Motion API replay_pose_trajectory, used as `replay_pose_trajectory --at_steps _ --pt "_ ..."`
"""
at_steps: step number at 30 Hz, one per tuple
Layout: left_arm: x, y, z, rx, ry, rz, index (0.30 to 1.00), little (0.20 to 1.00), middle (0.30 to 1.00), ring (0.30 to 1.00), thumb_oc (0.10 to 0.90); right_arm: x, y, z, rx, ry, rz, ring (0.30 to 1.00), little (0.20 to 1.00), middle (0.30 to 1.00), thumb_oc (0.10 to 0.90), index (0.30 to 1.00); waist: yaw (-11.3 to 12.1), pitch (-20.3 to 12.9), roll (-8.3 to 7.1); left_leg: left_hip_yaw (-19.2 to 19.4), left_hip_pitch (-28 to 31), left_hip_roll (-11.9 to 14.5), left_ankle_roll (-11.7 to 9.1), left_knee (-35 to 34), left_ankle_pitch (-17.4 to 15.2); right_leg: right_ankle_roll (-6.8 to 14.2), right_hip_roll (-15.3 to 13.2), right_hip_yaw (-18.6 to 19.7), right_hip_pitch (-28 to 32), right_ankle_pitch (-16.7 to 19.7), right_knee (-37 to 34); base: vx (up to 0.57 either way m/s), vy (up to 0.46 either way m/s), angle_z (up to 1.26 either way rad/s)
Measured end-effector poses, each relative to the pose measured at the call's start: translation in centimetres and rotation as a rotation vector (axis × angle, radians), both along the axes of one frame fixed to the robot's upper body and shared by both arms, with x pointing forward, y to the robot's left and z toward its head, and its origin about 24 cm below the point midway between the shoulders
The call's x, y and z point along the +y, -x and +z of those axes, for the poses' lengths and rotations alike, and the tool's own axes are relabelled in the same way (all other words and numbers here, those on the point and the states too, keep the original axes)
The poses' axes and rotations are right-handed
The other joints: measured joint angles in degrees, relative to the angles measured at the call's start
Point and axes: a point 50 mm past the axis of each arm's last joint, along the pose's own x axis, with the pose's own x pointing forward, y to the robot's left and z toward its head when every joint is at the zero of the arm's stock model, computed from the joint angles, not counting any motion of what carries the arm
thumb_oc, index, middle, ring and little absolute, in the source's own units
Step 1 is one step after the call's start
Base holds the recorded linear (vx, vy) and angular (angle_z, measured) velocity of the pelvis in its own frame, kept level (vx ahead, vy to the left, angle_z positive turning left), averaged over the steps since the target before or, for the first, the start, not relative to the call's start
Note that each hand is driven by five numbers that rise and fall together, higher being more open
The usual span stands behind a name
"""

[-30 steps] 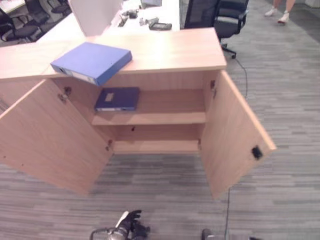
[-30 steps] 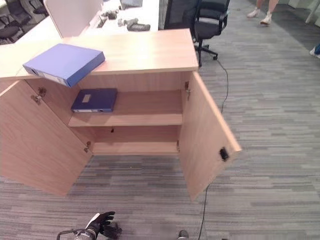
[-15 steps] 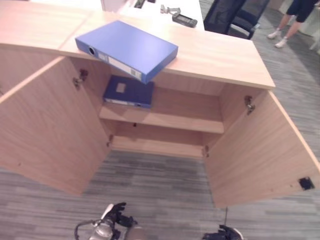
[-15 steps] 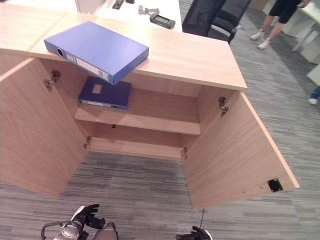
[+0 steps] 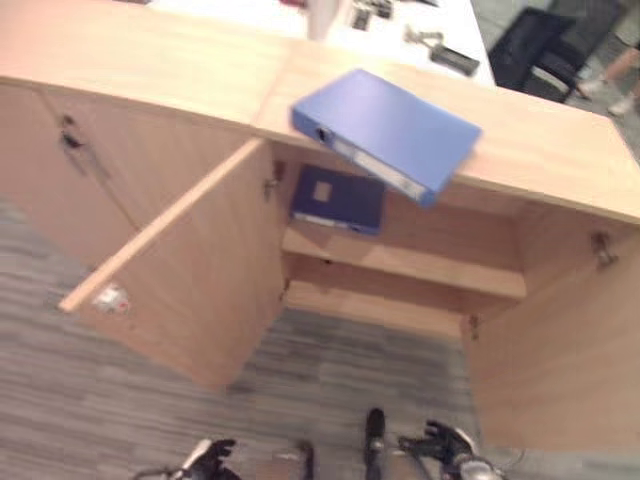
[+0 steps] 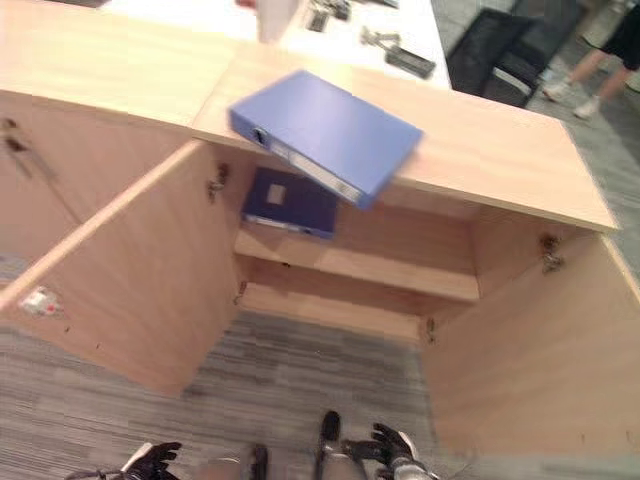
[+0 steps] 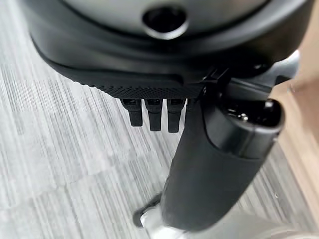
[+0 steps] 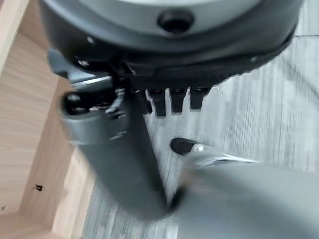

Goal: Put the empty folder in the office cabinet

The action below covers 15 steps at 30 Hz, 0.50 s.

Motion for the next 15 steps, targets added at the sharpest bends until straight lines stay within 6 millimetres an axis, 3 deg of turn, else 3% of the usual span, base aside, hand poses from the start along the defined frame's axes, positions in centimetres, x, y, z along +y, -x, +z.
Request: replay_pose_trajectory --at_steps 3,7,9,11,12,14,15 --pt "-1.4 0.9 -0.6 0.028 0.039 -0.014 0.900 0.900 0.900 0.900 0.800 -1.6 1.6 -0.2 0.026 0.022 -0.066 0.900 0.900 0.900 0.800 0.900 -2.4 -0.9 3.81 0.6 9.0 -1.6 0.6 -9.0 1.4 0.0 -0.1 -2.2 3.8 0.1 -1.0 0.38 -0.082 -0.23" --pt "-2.0 0.4 -0.6 0.007 0.056 -0.023 0.900 0.900 0.900 0.900 0.800 -2.4 2.8 -0.4 0.068 0.042 -0.075 0.900 0.900 0.900 0.800 0.900 -5.5 -5.1 7.69 -2.3 13.9 -2.4 1.0 -14.8 1.8 -0.2 1.0 -3.7 7.1 -0.2 -0.2 0.24 -0.162 0.30" --pt "-2.2 -0.4 -0.5 -0.011 0.060 -0.028 0.900 0.900 0.900 0.900 0.800 -2.5 3.1 -0.5 0.089 0.051 -0.066 0.900 0.900 0.900 0.800 0.900 -6.2 -6.2 9.25 -3.8 15.0 -1.5 0.3 -15.0 1.5 -2.1 3.4 -3.9 8.2 -1.5 -0.5 0.16 -0.172 0.34" --pt "-2.1 -0.6 -0.5 -0.016 0.056 -0.027 0.900 0.900 0.900 0.900 0.800 -2.4 3.2 -0.5 0.101 0.054 -0.046 0.900 0.900 0.900 0.800 0.900 -5.9 -6.6 8.40 -3.6 16.0 -1.8 -0.4 -14.2 1.1 -4.8 4.7 -3.7 9.5 0.3 -2.5 0.11 -0.159 0.15" --pt "-2.5 -0.6 -0.6 -0.016 0.068 -0.027 0.900 0.900 0.900 0.900 0.800 -2.5 3.1 -0.5 0.111 0.065 -0.023 0.900 0.900 0.900 0.800 0.900 -4.9 -6.5 7.22 -3.3 15.8 -2.7 -3.0 -10.6 -0.1 -6.2 3.8 -4.3 11.7 -2.0 -3.4 0.17 -0.229 -0.01" --pt "-4.1 -1.1 -0.8 -0.031 0.113 -0.017 0.900 0.900 0.900 0.900 0.800 -3.2 3.3 -0.4 0.128 0.085 -0.015 0.900 0.900 0.900 0.800 0.900 -3.8 -6.3 6.22 -1.7 11.9 -3.1 -6.2 1.0 0.0 -7.0 3.3 -4.5 14.1 -3.6 -3.5 0.17 -0.197 -0.09" --pt "-4.5 -0.9 -1.0 -0.027 0.123 -0.018 0.900 0.900 0.900 0.900 0.800 -3.4 3.8 -0.4 0.141 0.091 -0.016 0.900 0.900 0.900 0.800 0.900 -4.0 -5.9 5.10 -1.7 10.2 -2.8 -9.2 6.3 -0.8 -7.5 2.7 -4.2 15.3 -4.2 -3.4 0.11 -0.123 0.19"
